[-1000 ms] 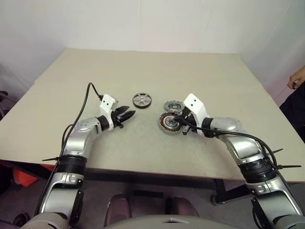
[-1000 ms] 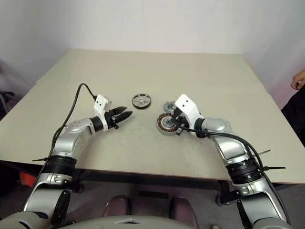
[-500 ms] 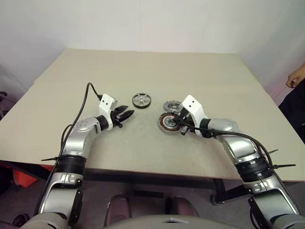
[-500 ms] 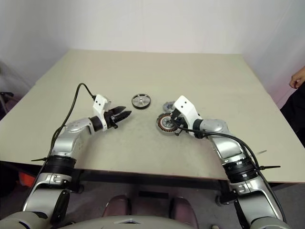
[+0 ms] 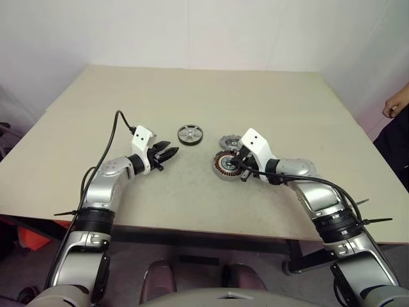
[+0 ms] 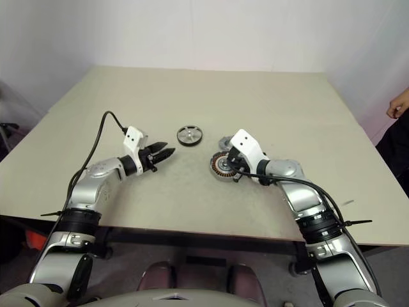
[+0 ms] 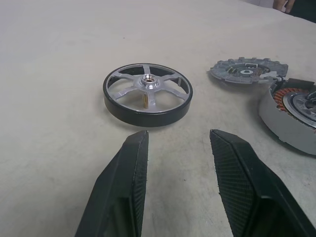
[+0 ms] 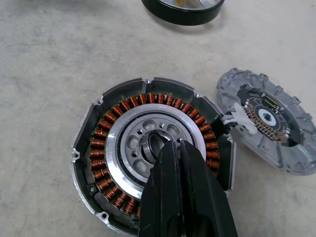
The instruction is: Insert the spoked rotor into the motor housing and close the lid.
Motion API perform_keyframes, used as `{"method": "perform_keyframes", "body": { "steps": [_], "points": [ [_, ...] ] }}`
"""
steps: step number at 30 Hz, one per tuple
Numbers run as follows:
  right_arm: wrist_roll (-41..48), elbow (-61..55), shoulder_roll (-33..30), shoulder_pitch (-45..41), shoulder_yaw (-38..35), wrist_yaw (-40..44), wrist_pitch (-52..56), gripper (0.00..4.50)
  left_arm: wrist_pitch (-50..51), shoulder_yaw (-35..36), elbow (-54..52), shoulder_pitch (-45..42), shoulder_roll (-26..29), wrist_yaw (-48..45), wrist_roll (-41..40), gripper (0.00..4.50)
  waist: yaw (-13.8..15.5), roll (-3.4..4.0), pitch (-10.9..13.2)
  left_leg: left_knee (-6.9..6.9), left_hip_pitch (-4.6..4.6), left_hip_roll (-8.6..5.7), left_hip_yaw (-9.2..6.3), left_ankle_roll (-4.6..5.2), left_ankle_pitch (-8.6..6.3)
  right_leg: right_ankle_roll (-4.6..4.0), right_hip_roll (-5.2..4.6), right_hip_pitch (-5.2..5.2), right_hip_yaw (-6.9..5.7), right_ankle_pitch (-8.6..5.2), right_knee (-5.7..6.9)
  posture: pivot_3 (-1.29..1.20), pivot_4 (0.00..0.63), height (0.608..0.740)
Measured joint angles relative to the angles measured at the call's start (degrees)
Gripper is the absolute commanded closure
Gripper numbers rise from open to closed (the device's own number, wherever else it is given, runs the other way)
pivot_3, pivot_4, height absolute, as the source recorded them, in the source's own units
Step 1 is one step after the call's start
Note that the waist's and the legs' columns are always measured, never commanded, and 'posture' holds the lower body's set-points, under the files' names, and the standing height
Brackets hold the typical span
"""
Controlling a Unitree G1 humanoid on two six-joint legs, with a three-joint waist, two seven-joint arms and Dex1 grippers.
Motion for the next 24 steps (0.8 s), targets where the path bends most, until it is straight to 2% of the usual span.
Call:
{"method": "perform_keyframes", "body": {
  "steps": [6,15,24],
  "points": [
    [0.25,-4.45,0.06,-0.97,-0.02,0.56,1.30,4.38,-0.11,-0.11,0.09,0.00,-0.04,-0.04,0.00,2.40,0.01,0.00,0.00,0.00,0.01,0.00,0.00,0.00,0.00,0.00,0.00,0.01,0.00,0.00,0.01,0.00,0.000,0.740],
    [-0.07,1.10,1.69,0.07,-0.07,0.00,0.43,4.38,-0.17,-0.11,0.12,0.01,-0.01,-0.03,0.00,2.40,0.03,0.00,0.00,0.02,-0.02,0.00,0.00,0.00,0.00,0.00,0.00,0.00,-0.01,0.00,0.00,0.00,0.000,0.740],
    [-0.11,-0.37,1.68,1.46,-0.10,-0.42,0.09,4.38,-0.73,-0.09,1.24,0.00,0.36,-0.01,0.05,2.40,0.00,0.00,-0.01,0.02,0.08,0.00,0.00,0.00,0.00,0.00,0.00,0.07,0.00,0.00,0.02,0.00,0.000,0.740]
  ]
}}
